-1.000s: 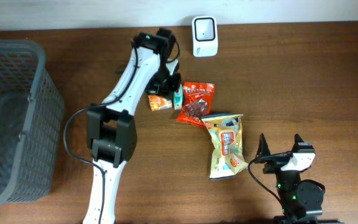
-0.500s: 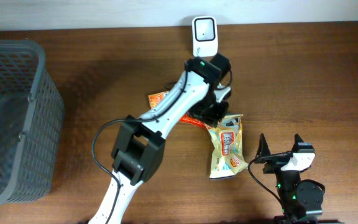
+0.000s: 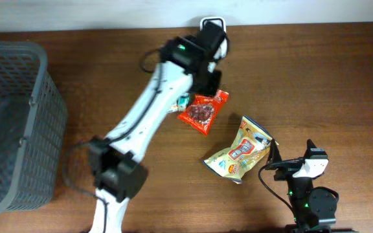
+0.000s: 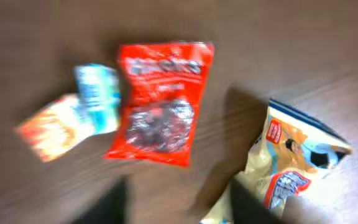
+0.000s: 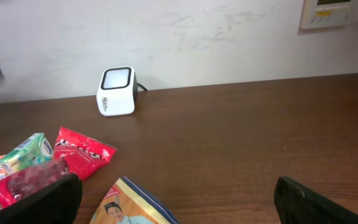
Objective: Scan the item barcode
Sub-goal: 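Raise the left arm back and bring the right arm forward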
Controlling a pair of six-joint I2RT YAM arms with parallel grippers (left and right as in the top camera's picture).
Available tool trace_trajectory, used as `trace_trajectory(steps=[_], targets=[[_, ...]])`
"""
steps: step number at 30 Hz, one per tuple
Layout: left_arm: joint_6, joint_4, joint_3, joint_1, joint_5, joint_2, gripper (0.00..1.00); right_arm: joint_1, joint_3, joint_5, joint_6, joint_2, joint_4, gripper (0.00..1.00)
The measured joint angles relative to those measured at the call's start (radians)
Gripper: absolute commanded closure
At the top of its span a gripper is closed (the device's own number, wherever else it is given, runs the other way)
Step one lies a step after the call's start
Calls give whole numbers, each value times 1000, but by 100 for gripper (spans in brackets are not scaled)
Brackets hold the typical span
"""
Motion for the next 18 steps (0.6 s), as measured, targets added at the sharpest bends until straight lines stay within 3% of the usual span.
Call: trace_trajectory(steps=[3, 8, 11, 14, 15, 17, 18], targets=[[-4, -94, 14, 144, -76, -64, 1, 0, 0, 0, 0, 0, 0, 2], [-4, -97, -16, 376, -102, -62, 1, 0, -2, 0, 4, 0, 23, 2], [-4, -74, -64, 399, -102, -59, 1, 0, -3, -210, 262, 2, 296, 2], [-4, -69, -69, 399, -102, -55, 1, 0, 0, -291, 363, 0, 640, 1], [-4, -67, -69, 398, -102, -55, 1, 0, 14, -289, 359, -2, 674, 1], [-4, -62, -71, 398, -102, -53, 1, 0, 216, -289, 253, 41, 422, 2], [-4, -58, -72, 398, -102, -51, 1, 0, 370, -291, 182, 93, 179, 2]])
